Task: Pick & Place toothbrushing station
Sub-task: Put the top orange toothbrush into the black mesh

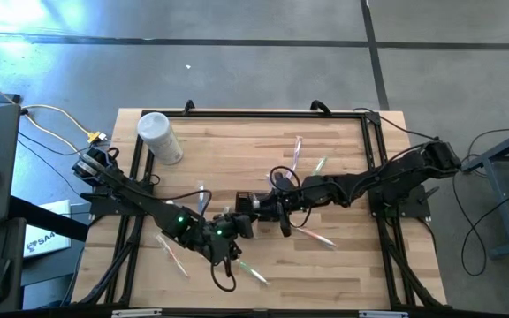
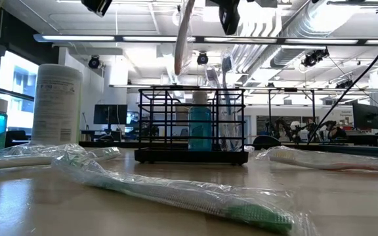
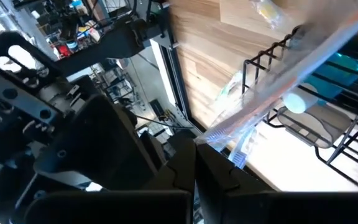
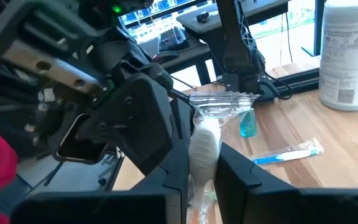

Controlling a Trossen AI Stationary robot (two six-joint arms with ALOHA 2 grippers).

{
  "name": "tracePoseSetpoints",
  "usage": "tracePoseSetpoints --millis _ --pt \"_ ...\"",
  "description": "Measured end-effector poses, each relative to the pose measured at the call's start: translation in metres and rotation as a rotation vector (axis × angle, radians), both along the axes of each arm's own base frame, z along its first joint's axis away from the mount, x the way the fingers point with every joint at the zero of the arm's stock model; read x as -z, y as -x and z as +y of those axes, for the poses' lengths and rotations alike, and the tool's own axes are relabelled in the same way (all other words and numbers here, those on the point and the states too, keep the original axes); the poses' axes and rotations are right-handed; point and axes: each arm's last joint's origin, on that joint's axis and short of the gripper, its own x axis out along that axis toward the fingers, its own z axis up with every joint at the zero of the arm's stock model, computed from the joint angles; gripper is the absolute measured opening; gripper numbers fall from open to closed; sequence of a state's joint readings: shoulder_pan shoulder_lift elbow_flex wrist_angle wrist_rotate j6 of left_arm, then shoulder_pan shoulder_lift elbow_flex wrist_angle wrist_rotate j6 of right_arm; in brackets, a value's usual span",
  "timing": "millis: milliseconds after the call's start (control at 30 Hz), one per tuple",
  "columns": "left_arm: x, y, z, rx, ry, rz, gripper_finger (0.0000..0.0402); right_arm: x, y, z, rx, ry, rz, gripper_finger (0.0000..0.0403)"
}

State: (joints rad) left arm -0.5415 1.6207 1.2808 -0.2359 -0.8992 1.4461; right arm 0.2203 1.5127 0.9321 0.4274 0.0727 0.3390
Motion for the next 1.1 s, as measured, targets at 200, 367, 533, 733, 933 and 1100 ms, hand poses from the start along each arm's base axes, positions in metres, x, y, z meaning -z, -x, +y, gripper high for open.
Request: tracePoseSetpoints --millis 200,367,533,733,933,1100 --pt "0.0 -0.001 0.001 -0.033 0.079 -0.037 0.0 0.001 0.0 0.0 0.003 0.006 0.012 0.0042" --pt "0.0 -0.001 0.001 -0.041 0.134 -0.056 0.0011 0.002 0.0 0.0 -0.002 0.034 0.016 0.0043" --pt "0.0 -0.001 0.001 -0.05 0.166 -0.073 0.0049 0.003 0.001 0.0 0.0 0.041 0.03 0.0043" --pt "-0.001 -0.001 0.001 -0.067 0.205 -0.091 0.0081 0.004 0.001 0.0 0.0 0.049 0.034 0.0043" --pt "-0.002 0.001 0.001 -0.111 0.395 -0.143 0.0108 0.004 0.005 -0.002 0.039 0.083 0.074 0.0043" --pt "-0.011 0.012 0.006 -0.136 0.489 -0.154 0.0161 -0.012 0.02 -0.005 0.088 0.122 0.079 0.0043"
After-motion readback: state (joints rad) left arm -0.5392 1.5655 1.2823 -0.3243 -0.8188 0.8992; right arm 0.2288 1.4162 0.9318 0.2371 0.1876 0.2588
